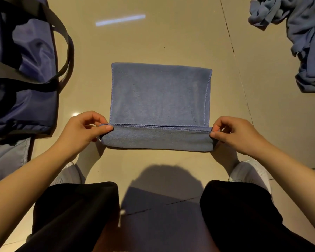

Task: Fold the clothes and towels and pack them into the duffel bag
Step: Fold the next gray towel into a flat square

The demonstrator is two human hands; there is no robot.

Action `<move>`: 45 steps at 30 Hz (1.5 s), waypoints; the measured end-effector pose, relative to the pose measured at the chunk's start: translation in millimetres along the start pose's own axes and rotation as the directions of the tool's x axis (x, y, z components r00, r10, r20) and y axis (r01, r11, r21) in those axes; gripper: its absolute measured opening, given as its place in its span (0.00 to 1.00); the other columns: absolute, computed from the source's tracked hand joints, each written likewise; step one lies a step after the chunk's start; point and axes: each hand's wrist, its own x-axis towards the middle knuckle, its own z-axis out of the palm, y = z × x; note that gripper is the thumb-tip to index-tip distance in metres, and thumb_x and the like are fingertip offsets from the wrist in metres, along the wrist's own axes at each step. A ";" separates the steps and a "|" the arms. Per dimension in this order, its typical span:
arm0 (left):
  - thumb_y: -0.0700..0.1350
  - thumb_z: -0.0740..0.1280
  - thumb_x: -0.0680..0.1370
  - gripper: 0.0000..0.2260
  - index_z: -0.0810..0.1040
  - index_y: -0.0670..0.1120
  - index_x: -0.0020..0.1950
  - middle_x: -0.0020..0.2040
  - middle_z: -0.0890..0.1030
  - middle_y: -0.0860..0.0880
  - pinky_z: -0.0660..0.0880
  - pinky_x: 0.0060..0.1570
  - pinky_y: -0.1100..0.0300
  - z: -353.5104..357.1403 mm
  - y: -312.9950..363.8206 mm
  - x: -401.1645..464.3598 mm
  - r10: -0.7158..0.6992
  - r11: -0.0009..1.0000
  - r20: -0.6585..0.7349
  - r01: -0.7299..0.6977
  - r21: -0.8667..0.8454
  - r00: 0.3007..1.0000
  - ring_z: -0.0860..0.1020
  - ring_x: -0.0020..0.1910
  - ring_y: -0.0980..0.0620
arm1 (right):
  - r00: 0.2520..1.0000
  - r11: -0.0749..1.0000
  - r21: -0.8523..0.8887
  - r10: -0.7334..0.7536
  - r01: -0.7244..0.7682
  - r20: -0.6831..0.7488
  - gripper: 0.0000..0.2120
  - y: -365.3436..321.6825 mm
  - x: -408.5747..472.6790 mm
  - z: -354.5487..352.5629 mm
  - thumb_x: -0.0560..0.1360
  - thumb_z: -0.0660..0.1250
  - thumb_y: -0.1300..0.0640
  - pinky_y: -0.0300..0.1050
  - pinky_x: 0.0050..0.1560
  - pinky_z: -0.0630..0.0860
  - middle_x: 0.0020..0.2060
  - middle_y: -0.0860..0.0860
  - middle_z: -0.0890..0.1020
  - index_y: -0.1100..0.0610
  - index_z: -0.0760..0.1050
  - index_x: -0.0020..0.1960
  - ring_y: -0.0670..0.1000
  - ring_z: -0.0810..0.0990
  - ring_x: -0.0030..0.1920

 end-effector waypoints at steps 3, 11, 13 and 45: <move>0.37 0.73 0.71 0.04 0.79 0.42 0.41 0.35 0.80 0.53 0.72 0.27 0.69 1.7 -0.1 0.0 0.000 1.000 0.005 0.000 -0.009 1.000 0.75 0.31 0.59 | 1.000 1.000 -0.025 0.012 -0.012 -0.017 0.07 1.0 4.1 0.4 0.71 0.73 0.60 0.45 0.41 0.72 0.35 0.51 0.81 0.53 0.77 0.38 0.52 0.78 0.37; 0.38 0.74 0.69 0.07 0.81 0.49 0.36 0.33 0.79 0.48 0.72 0.28 0.69 -2.2 -3.4 0.4 -0.015 1.000 0.028 0.015 0.004 0.999 0.74 0.30 0.57 | 1.000 0.997 -0.077 -0.004 0.004 0.000 0.06 -5.5 7.1 -1.5 0.73 0.73 0.59 0.40 0.36 0.70 0.33 0.48 0.79 0.49 0.78 0.43 0.48 0.76 0.34; 0.39 0.74 0.70 0.06 0.81 0.48 0.36 0.33 0.80 0.50 0.73 0.31 0.69 -3.8 -2.9 -2.3 -0.009 0.998 0.020 0.008 0.059 1.000 0.75 0.32 0.56 | 1.000 0.998 -0.061 0.008 -0.008 -0.011 0.06 -8.2 2.5 -6.0 0.72 0.73 0.59 0.42 0.38 0.72 0.33 0.50 0.80 0.51 0.78 0.39 0.51 0.78 0.35; 0.36 0.72 0.73 0.09 0.82 0.50 0.40 0.37 0.83 0.53 0.71 0.36 0.69 -124.6 259.9 -278.3 0.533 0.823 -0.414 -0.567 0.049 0.738 0.78 0.35 0.62 | 0.827 0.721 0.417 -0.417 0.553 -0.377 0.18 -190.4 -321.1 -190.4 0.58 0.78 0.38 0.38 0.34 0.72 0.35 0.50 0.80 0.49 0.81 0.39 0.49 0.75 0.36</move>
